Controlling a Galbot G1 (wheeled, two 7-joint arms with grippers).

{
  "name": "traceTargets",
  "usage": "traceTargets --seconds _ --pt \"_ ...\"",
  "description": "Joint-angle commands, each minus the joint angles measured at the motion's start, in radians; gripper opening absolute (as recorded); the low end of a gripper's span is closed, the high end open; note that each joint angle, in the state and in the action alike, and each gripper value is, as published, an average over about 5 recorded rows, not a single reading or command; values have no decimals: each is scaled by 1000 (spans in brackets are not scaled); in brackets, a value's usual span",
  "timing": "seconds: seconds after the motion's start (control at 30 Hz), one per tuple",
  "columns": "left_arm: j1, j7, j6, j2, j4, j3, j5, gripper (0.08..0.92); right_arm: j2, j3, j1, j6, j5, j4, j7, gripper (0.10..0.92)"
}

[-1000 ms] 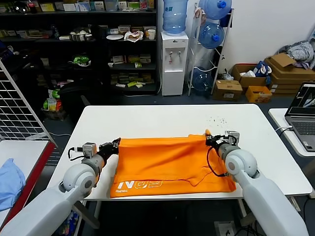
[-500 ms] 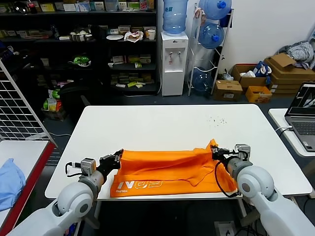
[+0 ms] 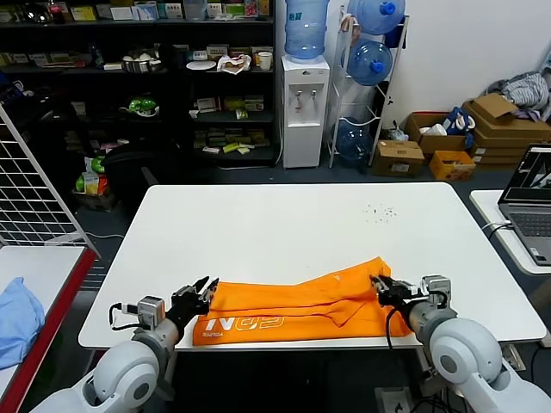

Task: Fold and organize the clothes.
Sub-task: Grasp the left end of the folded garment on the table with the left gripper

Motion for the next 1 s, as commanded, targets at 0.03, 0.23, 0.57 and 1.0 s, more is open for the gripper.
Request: traceTargets --seconds 0.03,0.23,0.57,1.0 --pt "81 -1 -1 -4 -15 -42 30 418 -2 65 -93 -7 -7 66 -10 473" --pt "100 17 -14 -31 40 -55 58 591 12 86 -107 1 -9 75 -8 638" --pt "110 31 -29 -69 107 -42 60 871 28 105 -127 6 -12 78 -8 900" --pt "106 23 -39 -103 125 -27 55 905 31 106 -129 8 -14 79 -8 921"
